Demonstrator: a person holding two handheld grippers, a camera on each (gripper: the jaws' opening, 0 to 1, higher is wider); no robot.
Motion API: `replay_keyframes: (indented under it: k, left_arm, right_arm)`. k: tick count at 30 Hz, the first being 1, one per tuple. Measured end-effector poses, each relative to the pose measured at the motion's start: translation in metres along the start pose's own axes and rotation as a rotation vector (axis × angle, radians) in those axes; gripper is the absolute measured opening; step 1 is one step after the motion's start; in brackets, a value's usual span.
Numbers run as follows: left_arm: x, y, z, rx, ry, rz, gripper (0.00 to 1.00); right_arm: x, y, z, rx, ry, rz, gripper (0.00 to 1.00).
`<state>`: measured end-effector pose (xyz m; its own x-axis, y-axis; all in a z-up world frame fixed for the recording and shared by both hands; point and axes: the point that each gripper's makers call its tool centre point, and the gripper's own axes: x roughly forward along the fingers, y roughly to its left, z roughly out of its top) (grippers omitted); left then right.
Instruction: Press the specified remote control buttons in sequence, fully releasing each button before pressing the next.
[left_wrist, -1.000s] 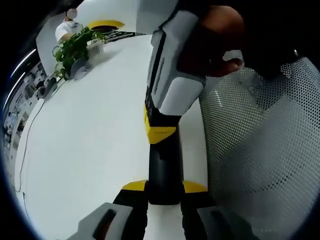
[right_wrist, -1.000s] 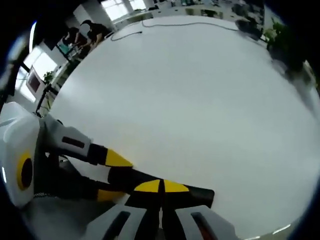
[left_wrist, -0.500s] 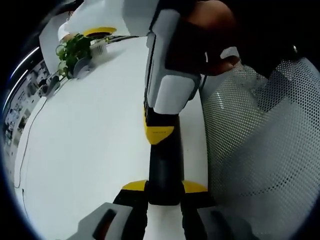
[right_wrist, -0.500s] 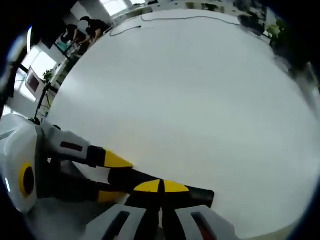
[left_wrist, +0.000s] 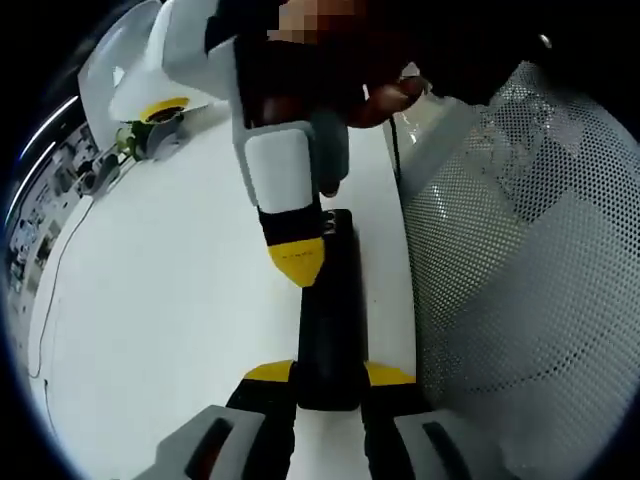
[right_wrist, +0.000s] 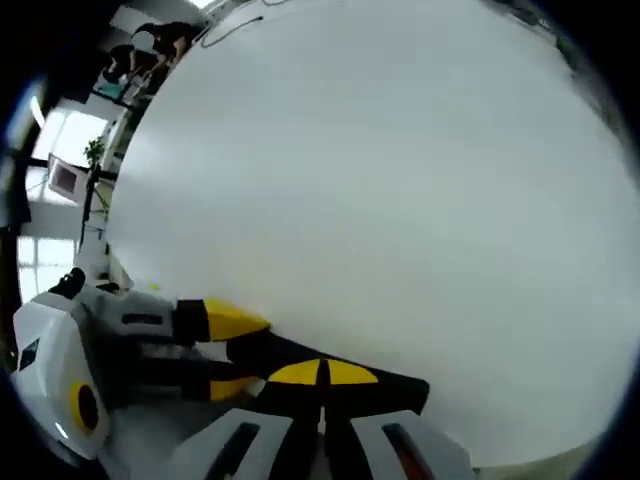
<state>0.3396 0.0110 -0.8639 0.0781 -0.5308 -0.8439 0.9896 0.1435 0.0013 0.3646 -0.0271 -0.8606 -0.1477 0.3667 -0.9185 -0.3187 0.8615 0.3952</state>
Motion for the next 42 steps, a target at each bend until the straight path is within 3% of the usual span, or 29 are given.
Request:
replay_keyframes:
  k: [7, 12, 16, 22, 25, 27, 31, 35, 42]
  left_arm:
    - [0.001, 0.000, 0.000, 0.005, 0.001, 0.000, 0.24]
    - [0.001, 0.000, 0.000, 0.006, 0.002, 0.000, 0.24]
    - [0.001, 0.000, -0.001, 0.006, 0.003, -0.001, 0.24]
    - [0.001, 0.000, -0.001, 0.002, 0.004, 0.003, 0.24]
    - [0.001, 0.000, -0.001, -0.002, 0.002, 0.004, 0.24]
    - [0.001, -0.001, -0.001, 0.001, 0.004, 0.004, 0.24]
    - [0.001, -0.001, -0.001, 0.002, 0.006, 0.002, 0.24]
    - [0.001, 0.000, -0.001, 0.004, 0.009, 0.002, 0.24]
    - [0.000, -0.001, -0.001, 0.004, 0.009, 0.003, 0.24]
  right_arm:
    - [0.001, 0.000, -0.003, -0.005, 0.045, -0.018, 0.00]
    - [0.001, -0.001, -0.005, 0.051, 0.060, 0.003, 0.00]
    - [0.000, 0.001, -0.006, -0.010, 0.029, -0.021, 0.00]
    - [-0.002, 0.000, -0.006, 0.009, -0.042, -0.012, 0.00]
    - [-0.006, 0.004, -0.011, -0.018, -0.026, -0.011, 0.00]
    - [-0.012, 0.004, -0.007, -0.035, -0.063, -0.020, 0.00]
    - [-0.016, 0.009, -0.009, -0.019, -0.052, 0.012, 0.00]
    - [-0.011, 0.005, -0.019, -0.023, -0.016, -0.008, 0.00]
    - [-0.008, 0.005, -0.018, -0.042, -0.033, -0.020, 0.00]
